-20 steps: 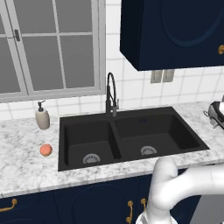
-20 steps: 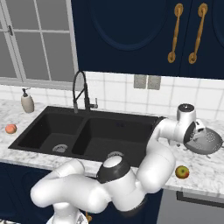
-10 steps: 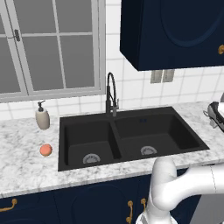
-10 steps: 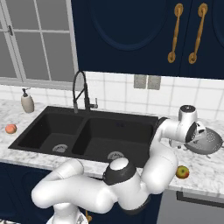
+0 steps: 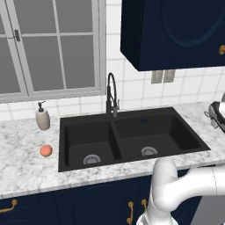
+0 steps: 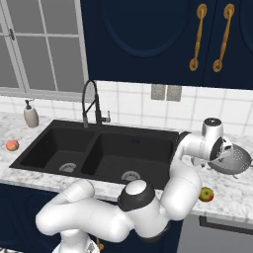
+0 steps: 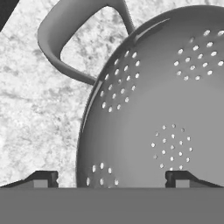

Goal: Put the colander in the sink, put the peach, apple in the colander, and turn on the sink faucet and pour water over the colander.

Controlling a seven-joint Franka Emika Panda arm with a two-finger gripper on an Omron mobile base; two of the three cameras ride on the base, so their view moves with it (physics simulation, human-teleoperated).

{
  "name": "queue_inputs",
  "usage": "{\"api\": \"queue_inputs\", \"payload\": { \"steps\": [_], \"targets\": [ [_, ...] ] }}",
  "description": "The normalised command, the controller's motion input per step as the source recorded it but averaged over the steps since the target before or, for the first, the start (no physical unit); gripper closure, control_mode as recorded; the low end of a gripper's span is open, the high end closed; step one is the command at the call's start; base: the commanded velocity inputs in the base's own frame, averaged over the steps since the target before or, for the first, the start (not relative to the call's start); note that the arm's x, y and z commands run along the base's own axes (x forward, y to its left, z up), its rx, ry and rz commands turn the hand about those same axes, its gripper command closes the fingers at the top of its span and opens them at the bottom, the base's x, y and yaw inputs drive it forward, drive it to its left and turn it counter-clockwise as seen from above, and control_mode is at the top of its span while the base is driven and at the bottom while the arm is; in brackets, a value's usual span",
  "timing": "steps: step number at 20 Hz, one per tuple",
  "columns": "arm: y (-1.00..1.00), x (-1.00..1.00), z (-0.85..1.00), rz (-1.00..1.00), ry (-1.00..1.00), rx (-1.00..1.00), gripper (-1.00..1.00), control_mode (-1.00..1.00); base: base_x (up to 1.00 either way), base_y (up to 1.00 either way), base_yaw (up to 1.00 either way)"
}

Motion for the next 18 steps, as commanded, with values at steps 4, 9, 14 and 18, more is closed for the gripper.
{"api": "queue_inputs", "payload": {
  "steps": [4,9,14,18],
  "targets": [
    [0.00,0.00,0.00,0.00,0.00,0.00,1.00,-1.00,0.00,0.00,0.00],
    [0.00,0.00,0.00,0.00,0.00,0.00,1.00,-1.00,0.00,0.00,0.00],
    [0.00,0.00,0.02,0.00,0.00,0.00,1.00,-1.00,0.00,0.00,0.00],
    [0.01,0.00,0.01,0.00,0.00,0.00,1.00,-1.00,0.00,0.00,0.00]
  ]
}}
